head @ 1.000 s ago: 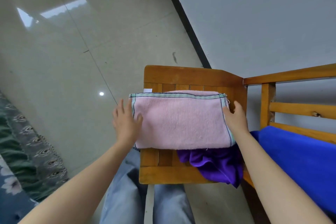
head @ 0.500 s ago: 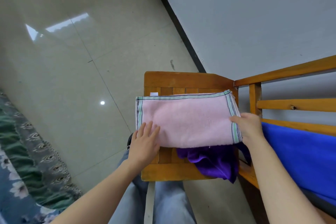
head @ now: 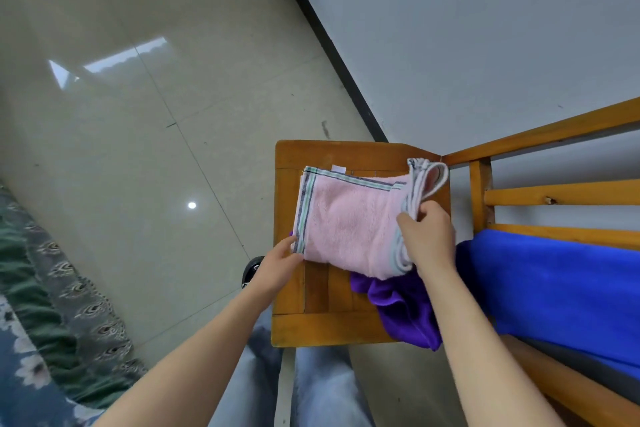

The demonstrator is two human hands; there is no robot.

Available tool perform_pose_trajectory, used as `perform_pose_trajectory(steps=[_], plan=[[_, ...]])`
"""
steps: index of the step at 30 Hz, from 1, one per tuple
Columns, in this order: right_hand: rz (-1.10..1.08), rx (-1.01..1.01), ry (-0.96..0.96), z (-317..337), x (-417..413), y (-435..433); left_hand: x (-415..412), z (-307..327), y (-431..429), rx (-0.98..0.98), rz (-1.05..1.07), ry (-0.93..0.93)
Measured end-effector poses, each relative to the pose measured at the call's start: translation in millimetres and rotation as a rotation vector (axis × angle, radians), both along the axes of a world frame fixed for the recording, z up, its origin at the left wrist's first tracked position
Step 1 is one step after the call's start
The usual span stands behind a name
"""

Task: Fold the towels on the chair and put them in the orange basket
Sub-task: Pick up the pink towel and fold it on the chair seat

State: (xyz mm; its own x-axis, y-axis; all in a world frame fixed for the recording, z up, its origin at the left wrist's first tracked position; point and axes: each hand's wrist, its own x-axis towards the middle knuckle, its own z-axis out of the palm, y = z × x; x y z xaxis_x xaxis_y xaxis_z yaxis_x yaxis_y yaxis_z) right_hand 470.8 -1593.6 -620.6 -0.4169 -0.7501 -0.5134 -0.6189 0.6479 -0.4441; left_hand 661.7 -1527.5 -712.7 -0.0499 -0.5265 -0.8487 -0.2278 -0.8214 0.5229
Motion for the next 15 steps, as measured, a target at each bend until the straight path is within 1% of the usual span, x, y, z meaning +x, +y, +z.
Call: perform_pose_trajectory(steps=[2, 6, 9, 12, 14, 15], plan=[[-0.014, 0.010, -0.107, -6, 23, -5, 4, -5, -2, 0.077, 0.098, 0.043], [0.092, 0.074, -0.243, -25, 60, -7, 8, -13, -2, 0.170, 0.230, 0.074], [0.133, 0.181, -0.310, -48, 74, -3, 10, -14, -1, 0.196, 0.328, 0.103], [0.145, 0.260, -0.428, -63, 74, -1, 11, -12, 0, 0.182, 0.386, 0.149], [0.224, 0.270, -0.412, -65, 68, 2, 13, -12, 0, 0.162, 0.390, 0.143], [0.303, 0.257, -0.345, -65, 63, 5, 13, -12, 0, 0.146, 0.363, 0.108]])
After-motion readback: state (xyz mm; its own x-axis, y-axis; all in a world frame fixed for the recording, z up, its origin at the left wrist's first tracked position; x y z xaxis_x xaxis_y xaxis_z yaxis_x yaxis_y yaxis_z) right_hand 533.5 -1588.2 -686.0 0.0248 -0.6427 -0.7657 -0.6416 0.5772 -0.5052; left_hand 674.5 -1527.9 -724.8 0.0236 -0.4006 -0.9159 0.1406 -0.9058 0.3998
